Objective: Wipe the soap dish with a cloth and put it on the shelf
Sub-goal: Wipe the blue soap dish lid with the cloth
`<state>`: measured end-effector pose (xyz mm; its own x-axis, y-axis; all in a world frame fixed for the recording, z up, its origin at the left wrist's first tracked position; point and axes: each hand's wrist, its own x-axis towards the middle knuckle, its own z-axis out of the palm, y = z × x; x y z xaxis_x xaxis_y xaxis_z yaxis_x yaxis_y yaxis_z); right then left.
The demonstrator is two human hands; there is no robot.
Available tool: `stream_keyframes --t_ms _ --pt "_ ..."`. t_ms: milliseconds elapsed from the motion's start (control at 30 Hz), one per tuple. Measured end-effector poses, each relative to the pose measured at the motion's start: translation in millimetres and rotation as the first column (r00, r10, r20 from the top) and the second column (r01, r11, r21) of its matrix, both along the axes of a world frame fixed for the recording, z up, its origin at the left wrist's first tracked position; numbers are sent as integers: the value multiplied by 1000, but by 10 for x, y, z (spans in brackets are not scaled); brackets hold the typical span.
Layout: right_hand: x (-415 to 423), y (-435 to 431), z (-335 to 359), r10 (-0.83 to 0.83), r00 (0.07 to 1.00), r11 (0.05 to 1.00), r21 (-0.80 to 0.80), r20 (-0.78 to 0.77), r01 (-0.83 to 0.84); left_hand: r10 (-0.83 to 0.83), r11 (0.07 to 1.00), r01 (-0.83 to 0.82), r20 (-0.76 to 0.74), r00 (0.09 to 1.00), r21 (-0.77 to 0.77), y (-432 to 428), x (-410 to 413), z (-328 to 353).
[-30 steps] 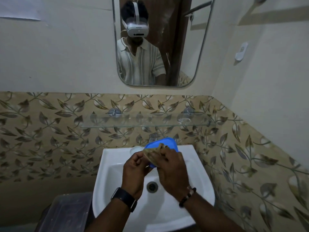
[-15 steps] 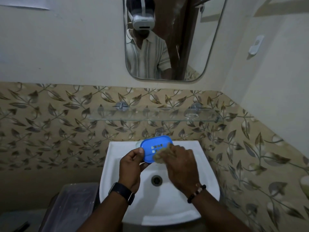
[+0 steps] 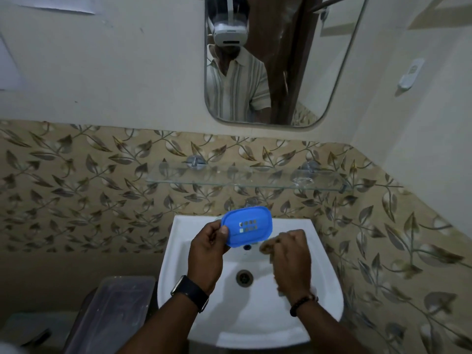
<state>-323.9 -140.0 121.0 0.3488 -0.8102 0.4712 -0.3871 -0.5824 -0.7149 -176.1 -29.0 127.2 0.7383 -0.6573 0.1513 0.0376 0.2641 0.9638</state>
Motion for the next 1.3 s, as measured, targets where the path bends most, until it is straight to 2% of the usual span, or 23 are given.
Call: stream_keyframes --t_ms 33,67,100,133,167,200,233,267,333,400,500,567,633,667,700,767,900,967,1033,1100,1200,1300 --pt "-9 -95 -17 -37 993 977 214 115 12 0 1000 -2 108 994 16 19 39 -16" --pt "-15 -175 -8 -83 970 906 422 230 -23 -8 999 -1 231 973 41 49 74 -22" --pt "-22 -231 4 -135 917 770 622 376 -142 -23 998 1 350 937 64 77 101 -25" --pt "-36 -248 38 -189 839 579 748 511 -325 -43 997 6 456 889 82 106 120 -32" --pt "-47 -252 79 -230 786 408 790 574 -457 -67 995 17 548 834 96 134 140 -35" --pt "-49 -246 109 -227 766 294 792 602 -535 -96 993 33 626 774 113 161 160 -41" --pt "-42 -236 129 -198 775 244 796 601 -555 -127 991 56 687 716 124 185 175 -47" --pt "-29 -220 140 -146 798 236 804 584 -545 -151 988 77 735 661 134 206 199 -71" --pt "5 -184 130 -86 827 279 810 555 -515 -165 986 83 813 558 143 227 249 -114" --pt "41 -162 119 -91 813 313 791 575 -525 -149 988 45 854 498 147 243 300 -148" --pt "112 -147 109 -78 817 397 770 571 -500 -152 987 36 822 549 158 286 372 -202" --pt "177 -135 81 -83 830 471 755 551 -455 -133 989 32 776 617 144 314 395 -239" --pt "249 -116 44 -93 839 524 743 536 -417 -115 992 50 654 747 117 323 379 -268" --pt "292 -91 21 -91 847 550 736 523 -395 -109 993 64 532 840 102 324 365 -280" --pt "325 -68 -7 -91 862 583 729 498 -360 -106 993 82 360 927 81 322 338 -283" --pt "396 -11 -79 -82 886 634 710 457 -307 -77 995 74 35 996 60 327 298 -284" --pt "527 96 -235 -35 923 667 697 382 -264 78 990 -55 -180 980 131 359 319 -447" --pt "585 148 -268 -2 938 676 692 346 -254 77 987 -28 -310 947 159 396 403 -556" --pt "674 201 -286 0 942 674 695 335 -248 33 986 46 -467 884 157 454 508 -620" --pt "760 238 -337 -6 950 675 702 313 -227 52 985 51 -570 820 162 504 612 -643" --pt "898 307 -415 -57 958 655 734 281 -177 107 990 -24 -615 781 141 535 785 -678" --pt "950 351 -466 -132 957 643 757 260 -117 197 979 -121 -595 779 166 448 1008 -767"
